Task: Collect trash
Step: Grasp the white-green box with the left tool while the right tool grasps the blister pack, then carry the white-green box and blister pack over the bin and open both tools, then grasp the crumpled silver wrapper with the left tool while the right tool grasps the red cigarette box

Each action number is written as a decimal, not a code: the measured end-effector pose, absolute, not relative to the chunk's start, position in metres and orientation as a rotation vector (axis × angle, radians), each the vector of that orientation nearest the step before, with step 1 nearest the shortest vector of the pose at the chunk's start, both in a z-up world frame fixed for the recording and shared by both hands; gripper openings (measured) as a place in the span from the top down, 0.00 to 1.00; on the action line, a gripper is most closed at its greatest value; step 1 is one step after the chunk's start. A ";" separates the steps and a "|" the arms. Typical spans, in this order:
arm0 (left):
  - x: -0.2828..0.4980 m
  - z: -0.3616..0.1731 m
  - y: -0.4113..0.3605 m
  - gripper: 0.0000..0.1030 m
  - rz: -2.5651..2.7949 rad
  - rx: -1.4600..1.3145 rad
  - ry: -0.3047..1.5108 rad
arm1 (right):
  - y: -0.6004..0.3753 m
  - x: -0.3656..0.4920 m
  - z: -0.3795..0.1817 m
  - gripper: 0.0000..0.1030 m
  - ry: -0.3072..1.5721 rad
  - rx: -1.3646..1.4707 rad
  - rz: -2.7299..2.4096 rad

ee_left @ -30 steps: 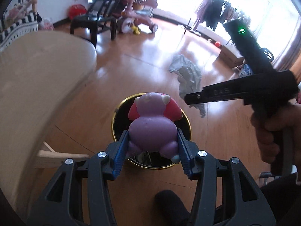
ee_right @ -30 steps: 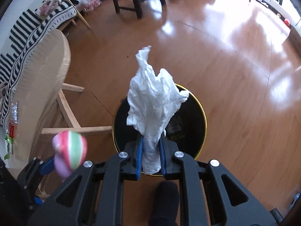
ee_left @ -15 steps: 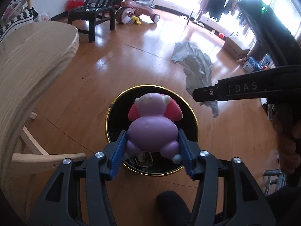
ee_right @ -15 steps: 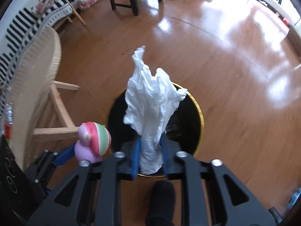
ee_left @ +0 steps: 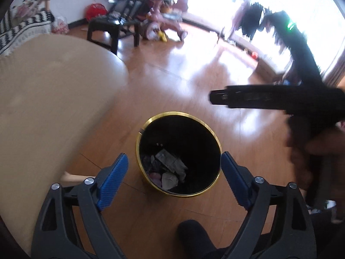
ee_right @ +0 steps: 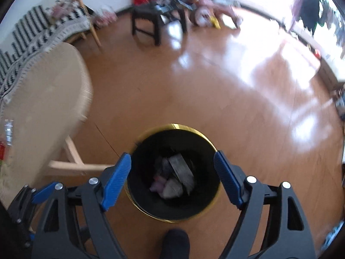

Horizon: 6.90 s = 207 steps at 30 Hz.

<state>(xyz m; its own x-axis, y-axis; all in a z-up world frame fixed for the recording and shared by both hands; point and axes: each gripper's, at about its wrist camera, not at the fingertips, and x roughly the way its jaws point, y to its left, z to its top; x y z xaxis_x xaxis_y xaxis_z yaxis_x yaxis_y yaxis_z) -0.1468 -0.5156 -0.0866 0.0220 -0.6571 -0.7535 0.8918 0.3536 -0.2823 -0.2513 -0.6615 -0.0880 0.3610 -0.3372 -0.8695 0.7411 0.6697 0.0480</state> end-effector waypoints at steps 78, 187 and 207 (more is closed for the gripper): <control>0.088 -0.035 -0.127 0.85 -0.417 0.185 0.785 | -0.369 0.047 -0.046 0.71 0.800 0.174 -0.219; 0.024 0.000 -0.055 0.10 -0.268 0.056 0.770 | -0.245 -0.005 -0.017 0.18 0.815 0.066 -0.007; 0.101 -0.064 -0.084 0.10 -0.283 0.078 0.876 | -0.264 0.059 -0.059 0.14 0.856 0.083 -0.038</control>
